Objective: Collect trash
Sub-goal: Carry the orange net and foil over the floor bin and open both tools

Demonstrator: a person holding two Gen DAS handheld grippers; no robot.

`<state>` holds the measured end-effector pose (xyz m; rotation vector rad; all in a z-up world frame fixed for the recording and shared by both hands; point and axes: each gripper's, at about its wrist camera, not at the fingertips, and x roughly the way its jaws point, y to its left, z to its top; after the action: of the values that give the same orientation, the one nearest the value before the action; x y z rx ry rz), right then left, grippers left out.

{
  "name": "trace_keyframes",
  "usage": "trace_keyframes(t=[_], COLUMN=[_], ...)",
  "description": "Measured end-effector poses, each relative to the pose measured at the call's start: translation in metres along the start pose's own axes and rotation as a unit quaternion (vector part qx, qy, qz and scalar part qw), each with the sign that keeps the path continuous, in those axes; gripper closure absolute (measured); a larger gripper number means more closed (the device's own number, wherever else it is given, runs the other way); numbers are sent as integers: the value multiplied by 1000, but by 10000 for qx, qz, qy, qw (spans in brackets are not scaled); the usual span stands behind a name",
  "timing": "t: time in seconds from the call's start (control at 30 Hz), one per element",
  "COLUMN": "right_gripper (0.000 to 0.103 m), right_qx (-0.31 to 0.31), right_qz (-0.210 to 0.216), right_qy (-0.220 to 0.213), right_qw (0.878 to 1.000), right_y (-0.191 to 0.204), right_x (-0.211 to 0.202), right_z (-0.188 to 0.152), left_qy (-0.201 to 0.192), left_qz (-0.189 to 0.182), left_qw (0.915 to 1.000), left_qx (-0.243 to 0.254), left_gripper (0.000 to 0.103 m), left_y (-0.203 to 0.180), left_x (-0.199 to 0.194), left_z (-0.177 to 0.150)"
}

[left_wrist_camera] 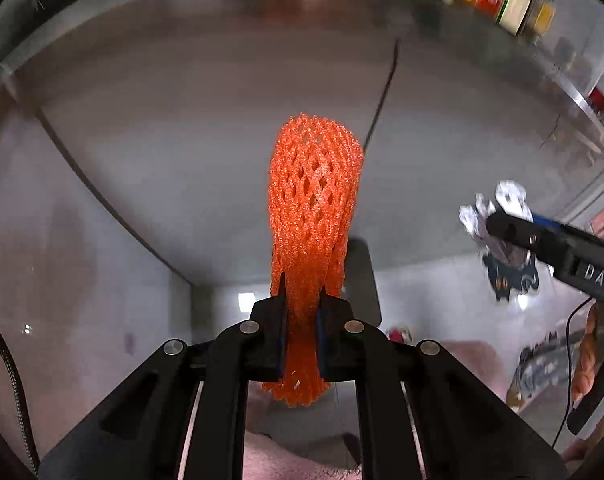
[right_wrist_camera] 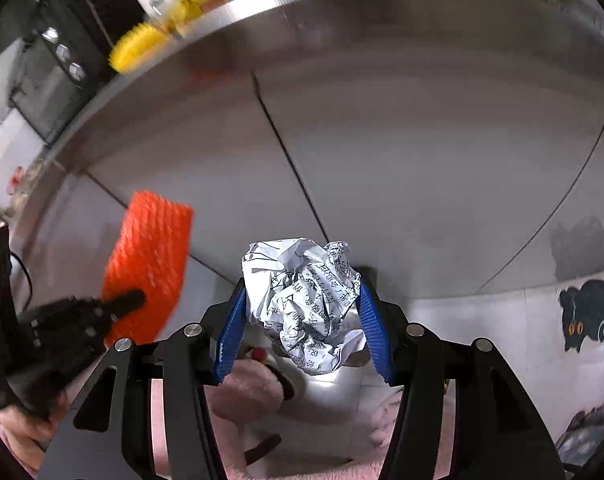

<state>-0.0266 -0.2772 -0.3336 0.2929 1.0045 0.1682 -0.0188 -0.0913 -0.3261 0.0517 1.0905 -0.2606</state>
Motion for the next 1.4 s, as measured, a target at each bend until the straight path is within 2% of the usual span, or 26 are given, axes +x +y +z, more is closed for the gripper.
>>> trace_keyframes(t=[0.2, 0.4, 0.6, 0.67, 0.7, 0.87, 0.93, 0.97, 1.03, 1.07, 1.1, 1.2, 1.4], right_gripper=[48, 48, 46, 45, 44, 30, 25, 22, 16, 7, 5, 4, 4], right_qx=[237, 626, 828, 865, 883, 811, 788, 739, 636, 579, 530, 369, 143], right_qz=[-165, -285, -311, -334, -334, -403, -434, -494, -556, -572, -593, -754, -912], right_qy=[554, 1112, 1513, 1568, 1586, 1508, 1457, 1380, 1295, 1273, 1186, 786, 141], right_qw=[9980, 9914, 9845, 9833, 9828, 9844, 9852, 9864, 9880, 9885, 9898, 9934, 9956], right_y=[-15, -37, -51, -49, -48, -42, -43, -41, -37, -36, -34, -27, -11], right_x=[85, 155, 195, 199, 201, 195, 188, 180, 170, 163, 153, 121, 56], right_z=[-11, -20, -18, -15, -12, 1, 1, 5, 7, 9, 12, 20, 36], left_qy=[720, 1214, 1610, 1676, 1693, 1544, 1444, 1380, 1212, 1135, 1027, 842, 299], left_qz=[-194, -404, -420, -488, -526, -419, -381, -352, -315, -328, -355, -355, -32], left_qw=[9972, 9916, 9858, 9843, 9838, 9869, 9886, 9896, 9917, 9925, 9934, 9952, 9995], left_qx=[-26, -197, -220, -260, -281, -201, -217, -222, -278, -313, -356, -348, -28], left_gripper=[94, 94, 93, 90, 83, 53, 48, 43, 28, 15, 7, 8, 8], left_y=[1, 7, 6, 9, 9, 11, 13, 14, 16, 17, 20, 24, 21], left_x=[97, 167, 207, 214, 216, 210, 202, 196, 182, 175, 165, 141, 80], left_z=[-11, -16, -21, -17, -16, -17, -15, -14, -11, -10, -9, -5, -3])
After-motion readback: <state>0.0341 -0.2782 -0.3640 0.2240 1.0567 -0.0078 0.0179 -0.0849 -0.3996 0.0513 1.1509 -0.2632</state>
